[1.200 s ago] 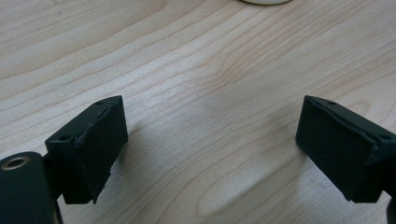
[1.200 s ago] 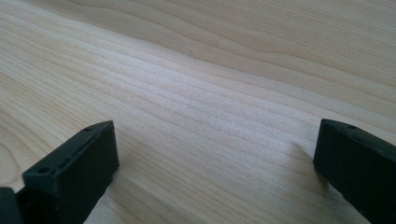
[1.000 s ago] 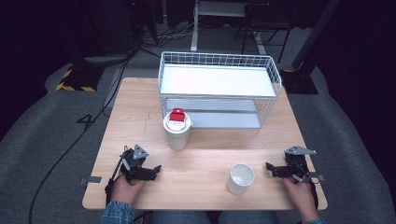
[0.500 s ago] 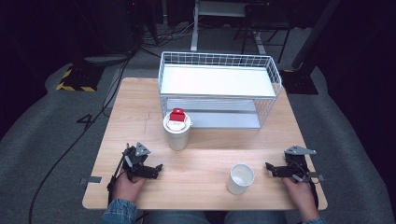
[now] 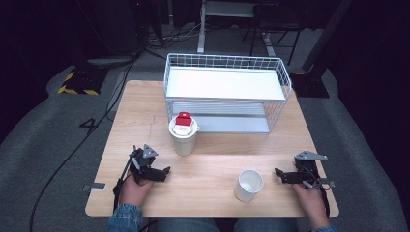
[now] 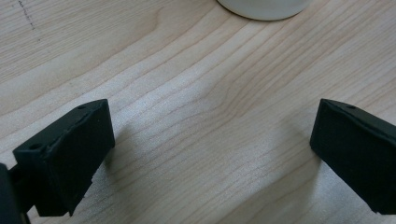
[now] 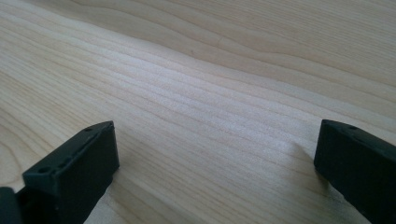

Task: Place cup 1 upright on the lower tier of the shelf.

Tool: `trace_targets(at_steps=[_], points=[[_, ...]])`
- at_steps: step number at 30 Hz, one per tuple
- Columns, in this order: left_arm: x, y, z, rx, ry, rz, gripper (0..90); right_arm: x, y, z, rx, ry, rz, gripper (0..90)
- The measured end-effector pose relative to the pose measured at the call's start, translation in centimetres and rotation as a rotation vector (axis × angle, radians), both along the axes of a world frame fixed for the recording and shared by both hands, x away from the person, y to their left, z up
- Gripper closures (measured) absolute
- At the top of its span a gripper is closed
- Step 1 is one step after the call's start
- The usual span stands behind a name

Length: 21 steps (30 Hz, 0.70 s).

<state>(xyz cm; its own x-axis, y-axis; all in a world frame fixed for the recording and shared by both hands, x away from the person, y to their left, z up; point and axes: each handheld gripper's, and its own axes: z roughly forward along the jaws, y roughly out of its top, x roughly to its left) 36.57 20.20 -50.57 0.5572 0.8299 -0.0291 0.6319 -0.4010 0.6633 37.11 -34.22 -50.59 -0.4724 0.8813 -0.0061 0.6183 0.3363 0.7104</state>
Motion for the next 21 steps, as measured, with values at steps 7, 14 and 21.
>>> trace_targets(at_steps=[7, 14, 21], points=[[0.0, 0.0, 0.0, 0.000, 0.000, 0.000, 0.4, -0.1, 0.0, 0.1, 0.003, -0.002, 0.012, 2.8], [0.0, 0.0, 0.0, -0.002, 0.000, 0.001, 0.4, -0.5, 0.0, 0.6, 0.017, -0.021, 0.038, 3.7], [0.0, 0.0, 0.0, 0.000, 0.000, 0.001, 0.4, -1.6, -0.4, 2.0, 0.090, -0.043, 0.045, 3.7]])
